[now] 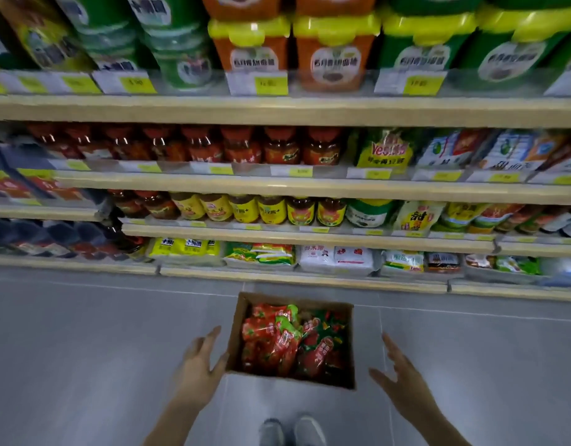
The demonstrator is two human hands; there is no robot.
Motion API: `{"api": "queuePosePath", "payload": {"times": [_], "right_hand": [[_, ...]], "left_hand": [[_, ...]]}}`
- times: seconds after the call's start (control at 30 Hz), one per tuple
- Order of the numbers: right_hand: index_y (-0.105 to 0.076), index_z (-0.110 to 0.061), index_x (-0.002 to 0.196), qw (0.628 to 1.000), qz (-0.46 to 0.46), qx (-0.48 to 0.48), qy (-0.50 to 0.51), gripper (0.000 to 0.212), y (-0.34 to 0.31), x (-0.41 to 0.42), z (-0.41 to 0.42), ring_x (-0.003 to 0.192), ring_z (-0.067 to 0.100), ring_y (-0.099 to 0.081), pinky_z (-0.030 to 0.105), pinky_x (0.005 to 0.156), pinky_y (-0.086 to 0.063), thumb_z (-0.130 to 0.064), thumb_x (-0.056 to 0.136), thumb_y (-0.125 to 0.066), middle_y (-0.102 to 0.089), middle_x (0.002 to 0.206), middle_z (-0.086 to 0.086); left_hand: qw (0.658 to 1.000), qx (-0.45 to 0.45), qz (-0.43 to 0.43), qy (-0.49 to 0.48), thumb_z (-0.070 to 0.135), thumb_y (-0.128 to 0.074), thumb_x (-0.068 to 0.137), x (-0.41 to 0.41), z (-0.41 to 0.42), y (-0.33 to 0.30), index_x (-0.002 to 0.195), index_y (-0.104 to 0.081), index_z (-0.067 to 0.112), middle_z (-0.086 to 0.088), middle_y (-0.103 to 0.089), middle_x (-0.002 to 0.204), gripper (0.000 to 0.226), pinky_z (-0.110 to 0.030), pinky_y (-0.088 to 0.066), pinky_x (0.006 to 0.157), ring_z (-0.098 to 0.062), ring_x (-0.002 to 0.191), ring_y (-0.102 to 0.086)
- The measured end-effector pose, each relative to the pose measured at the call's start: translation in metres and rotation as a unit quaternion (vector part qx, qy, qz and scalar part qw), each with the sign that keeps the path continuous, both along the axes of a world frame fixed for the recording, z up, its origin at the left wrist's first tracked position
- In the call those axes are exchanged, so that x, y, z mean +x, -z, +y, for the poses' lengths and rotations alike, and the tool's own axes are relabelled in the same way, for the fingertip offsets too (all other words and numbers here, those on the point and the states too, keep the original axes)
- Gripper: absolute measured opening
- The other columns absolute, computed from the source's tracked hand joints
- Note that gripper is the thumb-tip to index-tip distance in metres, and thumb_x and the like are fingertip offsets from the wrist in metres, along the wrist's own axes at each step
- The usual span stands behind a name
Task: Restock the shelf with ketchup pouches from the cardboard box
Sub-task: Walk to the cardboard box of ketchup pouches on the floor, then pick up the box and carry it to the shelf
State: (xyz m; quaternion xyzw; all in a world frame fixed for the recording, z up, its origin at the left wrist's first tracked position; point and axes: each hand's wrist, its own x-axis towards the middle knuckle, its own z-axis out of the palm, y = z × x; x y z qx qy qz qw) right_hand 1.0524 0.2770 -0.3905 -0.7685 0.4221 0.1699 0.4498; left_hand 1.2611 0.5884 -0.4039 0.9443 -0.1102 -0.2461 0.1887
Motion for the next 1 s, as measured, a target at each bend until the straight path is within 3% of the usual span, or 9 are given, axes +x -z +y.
{"api": "queuePosePath", "payload": {"times": [0.27,0.4,0.5,0.57,0.63,0.7,0.77,0.9,1.0], "right_hand": [[0.002,-0.045,0.141,0.996,0.031,-0.080,0.019,0.081,0.231,0.041,0.008,0.121,0.032,-0.050,0.042,0.088,-0.049,-0.046,0.084,-0.056,-0.032,0.148,0.008],[0.011,-0.051,0.135,0.993,0.042,-0.112,0.018,0.081,0.310,0.038,0.016,0.118,0.036,-0.051,0.048,0.086,-0.050,-0.047,0.086,-0.053,-0.036,0.147,0.008],[0.016,-0.053,0.134,0.990,0.022,-0.137,0.009,0.079,0.337,0.036,0.029,0.108,0.036,-0.059,0.048,0.078,-0.052,-0.041,0.090,-0.048,-0.044,0.142,0.006],[0.017,-0.053,0.135,0.988,0.020,-0.156,0.013,0.076,0.348,0.036,0.035,0.100,0.035,-0.063,0.046,0.075,-0.053,-0.038,0.092,-0.043,-0.051,0.135,0.009],[0.014,-0.051,0.137,0.986,0.016,-0.166,0.027,0.069,0.351,0.035,0.036,0.087,0.036,-0.064,0.044,0.072,-0.052,-0.030,0.095,-0.038,-0.060,0.117,0.016],[0.015,-0.062,0.130,0.983,0.001,-0.176,0.056,0.074,0.348,0.032,0.028,0.065,0.028,-0.056,0.037,0.062,-0.046,-0.019,0.096,-0.035,-0.061,0.092,0.019],[0.016,-0.069,0.122,0.979,-0.006,-0.190,0.077,0.081,0.344,0.029,0.017,0.055,0.022,-0.045,0.034,0.058,-0.039,-0.012,0.096,-0.035,-0.058,0.081,0.017],[0.009,-0.072,0.121,0.982,-0.010,-0.174,0.070,0.082,0.331,0.035,-0.004,0.063,0.024,-0.047,0.038,0.063,-0.045,-0.008,0.095,-0.036,-0.055,0.089,0.013],[-0.005,-0.049,0.137,0.986,-0.012,-0.154,0.062,0.069,0.304,0.033,-0.005,0.077,0.029,-0.052,0.040,0.073,-0.048,-0.004,0.095,-0.034,-0.059,0.107,0.020]], "left_hand": [[1.000,0.012,0.002,-0.006,0.047,-0.042,0.092,0.055,0.008,0.247,0.144,-0.016,0.043,-0.006,-0.034,0.145,0.059,-0.042,-0.044,0.098,-0.027,0.126,-0.044],[0.999,0.016,0.009,-0.030,0.046,-0.040,0.093,0.057,0.013,0.327,0.144,-0.009,0.045,-0.010,-0.038,0.145,0.059,-0.045,-0.047,0.091,-0.036,0.117,-0.052],[0.999,0.016,-0.010,-0.029,0.037,-0.035,0.097,0.054,0.014,0.349,0.144,0.001,0.043,-0.016,-0.063,0.112,0.060,-0.040,-0.048,0.075,-0.038,0.094,-0.062],[0.999,0.018,-0.021,-0.034,0.034,-0.030,0.098,0.054,0.014,0.352,0.142,0.006,0.042,-0.015,-0.063,0.079,0.057,-0.035,-0.043,0.062,-0.035,0.075,-0.063],[0.999,0.004,-0.033,-0.038,0.030,-0.029,0.099,0.054,0.016,0.354,0.143,0.004,0.038,-0.016,-0.061,0.069,0.056,-0.031,-0.037,0.058,-0.033,0.065,-0.060],[0.998,-0.016,-0.047,-0.037,0.025,-0.033,0.098,0.059,0.017,0.353,0.144,0.000,0.033,-0.021,-0.065,0.074,0.056,-0.031,-0.036,0.058,-0.036,0.065,-0.060],[0.997,-0.031,-0.065,-0.032,0.020,-0.036,0.098,0.067,0.015,0.350,0.146,-0.007,0.028,-0.022,-0.069,0.085,0.056,-0.034,-0.040,0.061,-0.039,0.069,-0.062],[0.997,-0.043,-0.058,-0.013,0.015,-0.038,0.098,0.082,0.003,0.327,0.147,-0.020,0.022,-0.019,-0.068,0.105,0.053,-0.029,-0.041,0.070,-0.039,0.086,-0.063],[0.999,-0.021,-0.046,0.014,0.013,-0.038,0.098,0.086,-0.001,0.300,0.147,-0.020,0.023,-0.019,-0.066,0.111,0.053,-0.037,-0.045,0.077,-0.040,0.095,-0.061]]}}
